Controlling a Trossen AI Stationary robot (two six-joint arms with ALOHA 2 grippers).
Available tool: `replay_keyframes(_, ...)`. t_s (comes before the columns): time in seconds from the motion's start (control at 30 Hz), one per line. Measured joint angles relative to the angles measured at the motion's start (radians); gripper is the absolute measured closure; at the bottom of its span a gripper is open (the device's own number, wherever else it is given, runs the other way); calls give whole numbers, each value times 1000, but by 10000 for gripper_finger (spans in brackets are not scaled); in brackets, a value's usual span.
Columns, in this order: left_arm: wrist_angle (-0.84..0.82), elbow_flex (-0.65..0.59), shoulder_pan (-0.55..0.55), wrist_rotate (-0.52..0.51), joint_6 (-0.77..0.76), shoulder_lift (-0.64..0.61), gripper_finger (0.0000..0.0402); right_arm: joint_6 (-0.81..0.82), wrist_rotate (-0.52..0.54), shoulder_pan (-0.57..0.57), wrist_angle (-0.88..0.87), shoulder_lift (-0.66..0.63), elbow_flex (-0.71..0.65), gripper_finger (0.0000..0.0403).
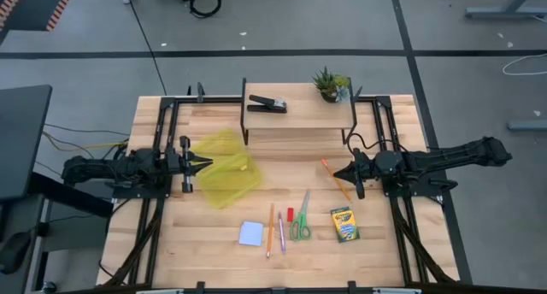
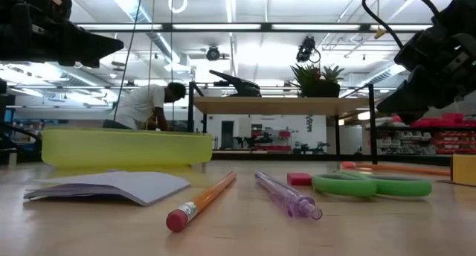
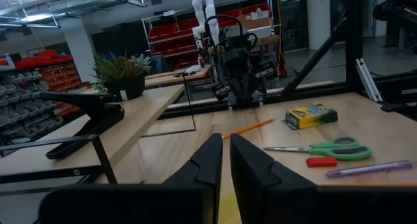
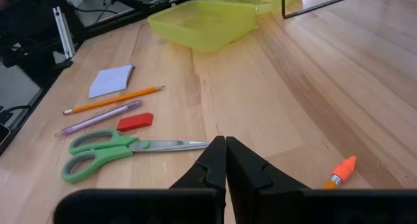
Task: Pack school essentials
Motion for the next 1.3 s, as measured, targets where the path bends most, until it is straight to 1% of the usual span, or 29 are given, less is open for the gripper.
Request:
replay_keyframes(0.3,0,0,0,0,0,0,371,0,0,0,0,0,0,387)
replay_keyframes(0.67,0,0,0,0,0,0,361,0,0,0,0,0,0,387)
replay_keyframes(1.03,5,0,0,0,8,0,371,0,0,0,0,0,0,387)
replay_keyframes(1.1,6,0,0,0,-13,0,369,0,0,0,0,0,0,387)
replay_keyframes(1.3,45,0,0,0,-167,0,362,0,0,0,0,0,0,387)
